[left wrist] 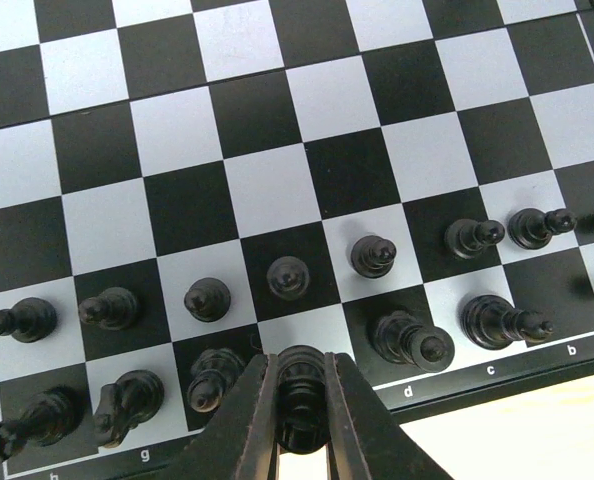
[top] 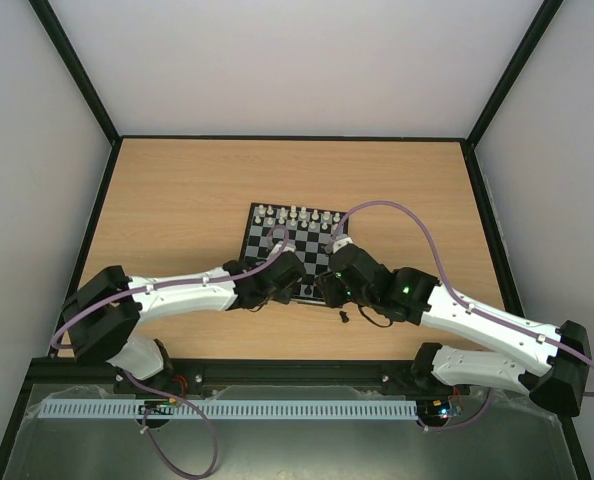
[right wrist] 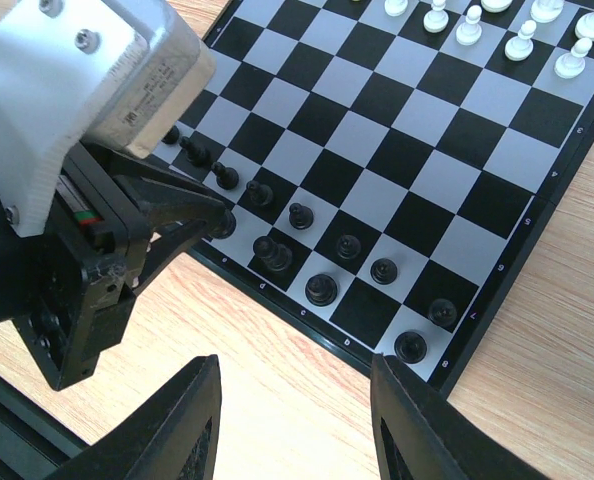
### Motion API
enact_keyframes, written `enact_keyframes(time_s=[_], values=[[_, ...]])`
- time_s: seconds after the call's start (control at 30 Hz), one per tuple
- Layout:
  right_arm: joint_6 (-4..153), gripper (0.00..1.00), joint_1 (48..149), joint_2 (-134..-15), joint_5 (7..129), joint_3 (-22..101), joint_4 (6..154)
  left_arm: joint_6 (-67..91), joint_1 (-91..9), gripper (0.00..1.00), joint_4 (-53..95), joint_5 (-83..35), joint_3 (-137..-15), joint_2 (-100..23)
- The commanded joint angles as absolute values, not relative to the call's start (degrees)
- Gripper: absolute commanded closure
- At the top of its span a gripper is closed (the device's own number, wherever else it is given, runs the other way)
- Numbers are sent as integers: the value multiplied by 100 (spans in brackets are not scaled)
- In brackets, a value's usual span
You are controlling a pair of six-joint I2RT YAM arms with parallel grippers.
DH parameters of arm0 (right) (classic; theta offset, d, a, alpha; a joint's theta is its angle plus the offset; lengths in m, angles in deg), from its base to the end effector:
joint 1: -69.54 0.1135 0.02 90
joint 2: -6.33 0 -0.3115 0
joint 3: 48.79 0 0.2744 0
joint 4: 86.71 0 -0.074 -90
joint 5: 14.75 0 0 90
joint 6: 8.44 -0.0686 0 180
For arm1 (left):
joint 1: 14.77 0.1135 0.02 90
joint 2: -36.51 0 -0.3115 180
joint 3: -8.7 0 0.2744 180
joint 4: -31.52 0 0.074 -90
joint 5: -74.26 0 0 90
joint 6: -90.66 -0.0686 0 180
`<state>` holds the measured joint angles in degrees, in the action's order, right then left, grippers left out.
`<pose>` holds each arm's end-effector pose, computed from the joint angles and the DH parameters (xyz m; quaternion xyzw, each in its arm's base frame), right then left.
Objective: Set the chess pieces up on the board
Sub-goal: Place the chess piece on the chessboard.
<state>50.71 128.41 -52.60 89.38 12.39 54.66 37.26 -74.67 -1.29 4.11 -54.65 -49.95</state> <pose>0.1418 0.2024 0.3077 -0.1606 0.8728 0.2379 0.3947 0.1860 -0.2745 0.2020 0.1407 0.9326 -0.1056 0.3152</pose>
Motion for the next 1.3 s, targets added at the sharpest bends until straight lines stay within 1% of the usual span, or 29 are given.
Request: enact_keyframes(time_s=[0.0, 0.5, 0.63, 0.73, 1.03, 1.17, 1.27], values=[[5121, 59, 12825, -5277, 8945, 1176, 5271, 3626, -7434, 91, -51, 301, -5526, -5172], [5133, 59, 12825, -5273, 8893, 1172, 5280, 3608, -7386, 88, 138, 248, -5515, -5460], [5132, 59, 12825, -5273, 8888, 1166, 5280, 3609, -7367, 85, 110, 275, -5535, -5511], [5133, 59, 12825, -5281, 8887, 1167, 5281, 3622, -7356, 78, 101, 284, -5518, -5507], [5118, 58, 12826, -5299, 8924, 1156, 5275, 3635, -7352, 61, 33, 294, -5564, -5393], [5054, 56, 12826, -5279, 9102, 1191, 5195, 3593, -7453, 51, -136, 311, -5662, -4995], [4935, 54, 12827, -5251, 9233, 1166, 5184, 3611, -7571, 47, -288, 428, -5659, -4534]])
